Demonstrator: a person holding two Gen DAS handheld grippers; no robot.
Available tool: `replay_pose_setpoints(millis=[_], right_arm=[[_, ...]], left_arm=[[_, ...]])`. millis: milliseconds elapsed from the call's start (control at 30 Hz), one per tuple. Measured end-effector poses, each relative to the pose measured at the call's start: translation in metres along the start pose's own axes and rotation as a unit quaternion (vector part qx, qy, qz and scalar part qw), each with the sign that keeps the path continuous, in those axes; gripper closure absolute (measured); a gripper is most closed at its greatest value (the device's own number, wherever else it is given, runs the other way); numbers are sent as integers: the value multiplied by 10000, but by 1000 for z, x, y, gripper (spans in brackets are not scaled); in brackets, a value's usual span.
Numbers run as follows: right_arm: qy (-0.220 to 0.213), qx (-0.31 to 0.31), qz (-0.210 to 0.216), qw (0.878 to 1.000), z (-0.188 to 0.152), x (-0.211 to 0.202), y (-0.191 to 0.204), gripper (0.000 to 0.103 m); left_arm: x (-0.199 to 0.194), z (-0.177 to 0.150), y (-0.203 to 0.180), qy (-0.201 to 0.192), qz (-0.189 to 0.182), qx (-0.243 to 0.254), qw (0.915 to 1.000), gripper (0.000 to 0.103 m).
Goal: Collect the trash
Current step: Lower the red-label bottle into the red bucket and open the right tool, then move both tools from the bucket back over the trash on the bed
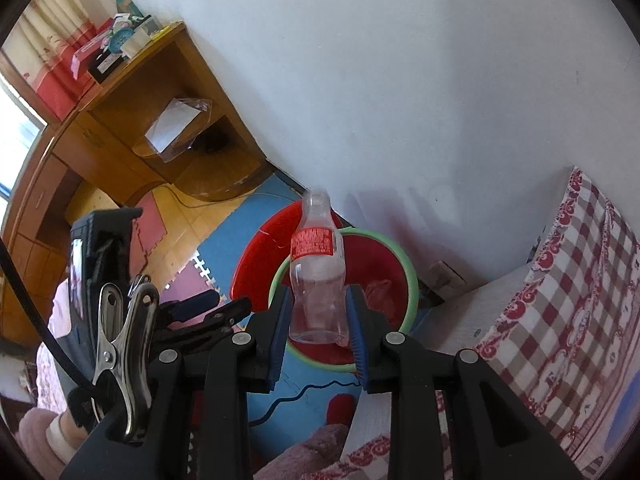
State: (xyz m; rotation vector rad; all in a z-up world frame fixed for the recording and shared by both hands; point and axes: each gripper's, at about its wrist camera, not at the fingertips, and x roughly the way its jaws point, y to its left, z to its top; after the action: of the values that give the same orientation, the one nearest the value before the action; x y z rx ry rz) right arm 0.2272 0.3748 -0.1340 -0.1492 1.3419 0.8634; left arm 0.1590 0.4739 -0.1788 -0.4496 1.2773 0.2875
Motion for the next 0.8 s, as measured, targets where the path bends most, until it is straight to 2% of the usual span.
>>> replay_pose_setpoints(millis=[433, 800], right_arm=[[-86, 151, 10, 9998, 1, -6, -10, 74], [-232, 245, 34, 9994, -13, -28, -10, 74]], left_arm=[[-4, 0, -2, -39, -21, 80, 10000, 64], [-16, -6, -10, -54, -55, 264, 9996, 64]])
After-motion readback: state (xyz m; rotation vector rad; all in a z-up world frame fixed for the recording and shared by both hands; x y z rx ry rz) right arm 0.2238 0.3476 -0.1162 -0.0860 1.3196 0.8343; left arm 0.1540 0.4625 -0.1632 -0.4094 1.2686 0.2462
